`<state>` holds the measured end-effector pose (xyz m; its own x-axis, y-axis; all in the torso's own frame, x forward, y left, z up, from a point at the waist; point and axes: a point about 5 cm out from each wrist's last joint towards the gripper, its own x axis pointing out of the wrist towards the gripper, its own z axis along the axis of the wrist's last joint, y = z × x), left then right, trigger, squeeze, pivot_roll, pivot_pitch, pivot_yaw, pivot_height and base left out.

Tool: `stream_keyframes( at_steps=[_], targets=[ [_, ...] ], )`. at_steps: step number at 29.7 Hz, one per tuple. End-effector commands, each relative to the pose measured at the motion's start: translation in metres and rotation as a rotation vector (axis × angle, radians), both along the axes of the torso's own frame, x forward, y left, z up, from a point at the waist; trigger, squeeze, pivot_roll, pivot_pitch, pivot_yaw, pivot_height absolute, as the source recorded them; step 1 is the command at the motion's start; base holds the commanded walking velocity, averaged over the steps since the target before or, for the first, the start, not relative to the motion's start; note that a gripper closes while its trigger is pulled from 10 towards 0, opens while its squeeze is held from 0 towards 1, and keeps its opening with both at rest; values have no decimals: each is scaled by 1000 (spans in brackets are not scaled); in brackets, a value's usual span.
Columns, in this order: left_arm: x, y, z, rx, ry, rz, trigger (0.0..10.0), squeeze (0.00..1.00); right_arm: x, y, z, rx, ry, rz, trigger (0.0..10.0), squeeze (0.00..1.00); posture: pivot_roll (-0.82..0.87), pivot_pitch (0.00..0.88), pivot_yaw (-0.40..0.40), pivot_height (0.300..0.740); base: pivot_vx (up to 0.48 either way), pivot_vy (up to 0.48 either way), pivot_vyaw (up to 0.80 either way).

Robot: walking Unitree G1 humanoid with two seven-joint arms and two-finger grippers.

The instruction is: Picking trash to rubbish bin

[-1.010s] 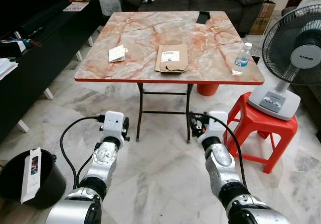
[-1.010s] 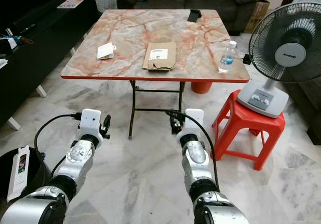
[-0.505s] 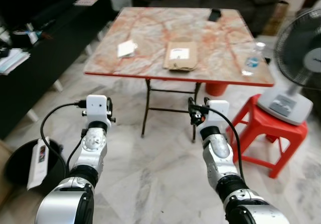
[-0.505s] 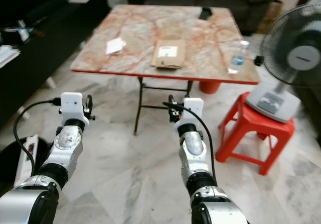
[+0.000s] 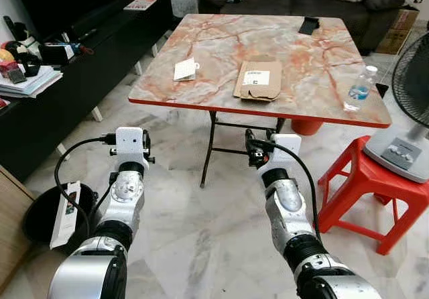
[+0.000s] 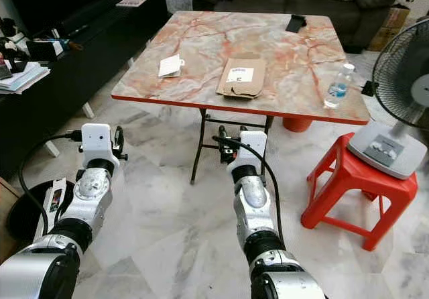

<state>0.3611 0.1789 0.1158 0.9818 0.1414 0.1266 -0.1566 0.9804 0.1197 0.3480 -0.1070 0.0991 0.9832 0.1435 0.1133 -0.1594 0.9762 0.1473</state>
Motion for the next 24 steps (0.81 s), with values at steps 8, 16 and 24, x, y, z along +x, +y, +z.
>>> stream_keyframes(
  at_steps=[8,16,24],
  targets=[
    [3,3,9,18,-29,24,10000,0,2,5,7,-2,-27,32,10000,0,-21,0,-5,740,273,0,384],
    [4,4,10,20,-30,31,10000,0,3,7,10,7,-33,43,10000,0,-19,0,-8,740,257,0,0],
    [4,4,11,19,-37,36,10000,0,3,8,10,-22,-37,50,10000,0,-16,0,-10,740,284,0,0]
  ],
)
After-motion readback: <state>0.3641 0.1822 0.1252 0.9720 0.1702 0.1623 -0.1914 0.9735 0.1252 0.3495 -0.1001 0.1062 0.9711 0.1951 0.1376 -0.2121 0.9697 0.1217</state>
